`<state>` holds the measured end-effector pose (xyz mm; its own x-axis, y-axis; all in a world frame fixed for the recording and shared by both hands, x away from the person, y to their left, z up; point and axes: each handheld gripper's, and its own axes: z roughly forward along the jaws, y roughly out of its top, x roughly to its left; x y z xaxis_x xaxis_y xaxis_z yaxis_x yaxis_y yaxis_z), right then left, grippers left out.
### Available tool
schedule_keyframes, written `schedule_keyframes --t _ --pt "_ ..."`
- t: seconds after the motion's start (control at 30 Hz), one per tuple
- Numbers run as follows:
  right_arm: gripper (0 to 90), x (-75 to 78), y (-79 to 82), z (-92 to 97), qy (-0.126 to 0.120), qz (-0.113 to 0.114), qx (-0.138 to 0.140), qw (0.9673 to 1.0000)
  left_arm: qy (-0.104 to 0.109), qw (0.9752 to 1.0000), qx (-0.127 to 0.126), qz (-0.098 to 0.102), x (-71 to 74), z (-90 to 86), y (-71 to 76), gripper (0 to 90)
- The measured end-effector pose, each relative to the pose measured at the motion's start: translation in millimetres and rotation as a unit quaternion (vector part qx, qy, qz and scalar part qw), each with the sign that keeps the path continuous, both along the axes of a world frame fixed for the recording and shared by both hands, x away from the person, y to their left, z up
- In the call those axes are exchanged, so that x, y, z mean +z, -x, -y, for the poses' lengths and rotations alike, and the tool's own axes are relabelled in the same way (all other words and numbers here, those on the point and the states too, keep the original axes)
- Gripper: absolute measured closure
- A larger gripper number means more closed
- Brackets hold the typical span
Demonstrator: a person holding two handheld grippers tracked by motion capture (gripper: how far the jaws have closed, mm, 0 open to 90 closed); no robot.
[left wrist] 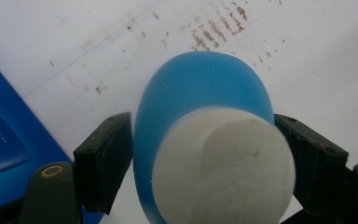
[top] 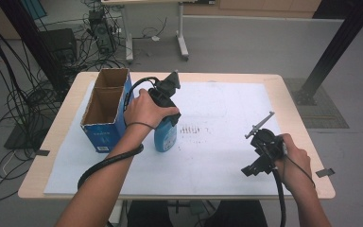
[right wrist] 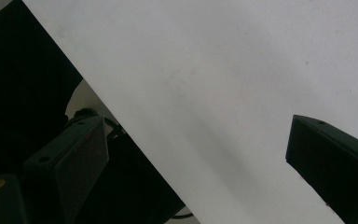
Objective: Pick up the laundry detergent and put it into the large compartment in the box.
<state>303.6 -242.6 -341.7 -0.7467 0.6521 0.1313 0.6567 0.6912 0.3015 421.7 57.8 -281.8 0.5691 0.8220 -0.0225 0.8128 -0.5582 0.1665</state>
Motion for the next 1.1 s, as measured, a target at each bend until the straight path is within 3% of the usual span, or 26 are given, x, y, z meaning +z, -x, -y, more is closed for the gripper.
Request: schedule_keyframes --t 0.6,1.1 --pt "5.4 -0.8 -0.1 -0.6 0.002 0.001 0.0 1.0 0.002 1.0 -0.001 0.009 3.6 -0.3 0.6 36.3" --pt "5.4 -0.4 0.6 -1.1 0.002 0.003 -0.001 1.0 -0.003 0.9998 0.0 0.019 3.5 1.0 3.3 37.3"
